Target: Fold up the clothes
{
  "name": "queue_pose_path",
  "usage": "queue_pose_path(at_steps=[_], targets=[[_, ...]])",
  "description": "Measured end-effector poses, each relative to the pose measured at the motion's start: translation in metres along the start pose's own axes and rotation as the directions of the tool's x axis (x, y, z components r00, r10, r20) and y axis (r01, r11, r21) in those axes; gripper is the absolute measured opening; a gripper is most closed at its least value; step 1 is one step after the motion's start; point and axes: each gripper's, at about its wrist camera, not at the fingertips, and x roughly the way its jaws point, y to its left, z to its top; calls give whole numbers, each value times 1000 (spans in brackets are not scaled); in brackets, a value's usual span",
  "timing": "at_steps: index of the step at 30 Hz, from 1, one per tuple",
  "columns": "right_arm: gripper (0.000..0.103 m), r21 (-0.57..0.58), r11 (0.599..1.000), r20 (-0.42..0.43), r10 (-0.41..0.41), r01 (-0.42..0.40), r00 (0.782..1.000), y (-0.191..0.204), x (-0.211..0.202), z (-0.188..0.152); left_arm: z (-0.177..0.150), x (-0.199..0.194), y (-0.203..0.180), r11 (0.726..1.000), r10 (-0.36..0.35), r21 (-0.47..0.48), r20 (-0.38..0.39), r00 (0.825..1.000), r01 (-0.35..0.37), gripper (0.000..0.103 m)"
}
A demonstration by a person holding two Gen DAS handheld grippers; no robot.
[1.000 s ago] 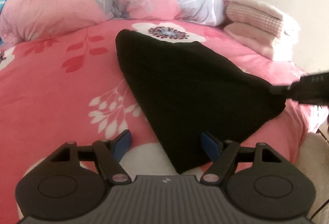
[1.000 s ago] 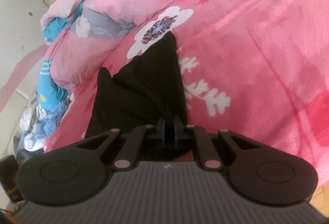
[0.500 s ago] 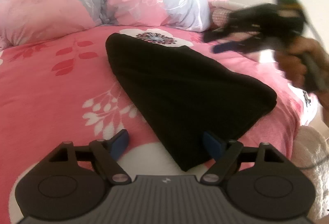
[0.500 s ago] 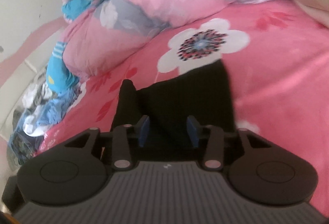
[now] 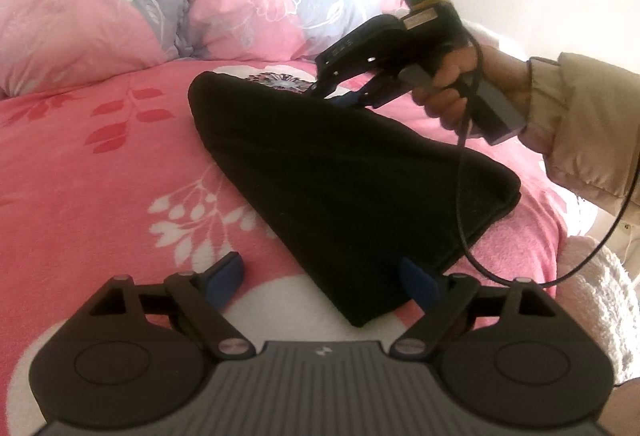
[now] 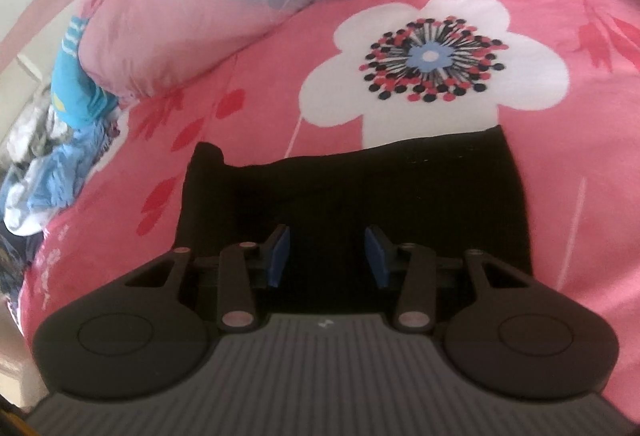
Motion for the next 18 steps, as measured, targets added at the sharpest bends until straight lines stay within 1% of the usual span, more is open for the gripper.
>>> queue_pose_path(at_steps=[2, 4, 6, 8, 11, 12, 15, 18], targets=[[36, -36, 999, -9, -13, 12, 1000, 7, 4, -2, -1, -1, 0, 1000, -2, 0, 2, 1000, 2, 87], [28, -90, 995, -11, -36, 35, 999, 16, 7, -6, -1, -1, 0, 1000, -2, 0, 2, 1000, 2, 87], [16, -138, 989, -9, -53, 51, 999, 24, 9, -10, -1, -1, -1, 1000, -2, -1, 3, 1000, 2, 87], [10, -194, 978, 15, -70, 72, 997, 32, 6, -14, -1, -1, -1, 1000, -1, -1, 4, 1000, 1, 87], [9, -272, 953, 99, -114, 137, 989, 47, -7, -20, -1, 0, -1, 1000, 2, 0, 2, 1000, -2, 87], [9, -297, 941, 130, -130, 164, 983, 51, -11, -21, -1, 0, -1, 1000, 4, 1, 1, 1000, -4, 87], [9, -357, 889, 239, -210, 287, 948, 58, -23, -22, 0, 1, -1, 1000, 6, 0, -1, 1000, -6, 87], [9, -367, 850, 299, -278, 379, 913, 52, -27, -18, 2, 1, -1, 1000, 7, 0, -2, 1000, -7, 87]])
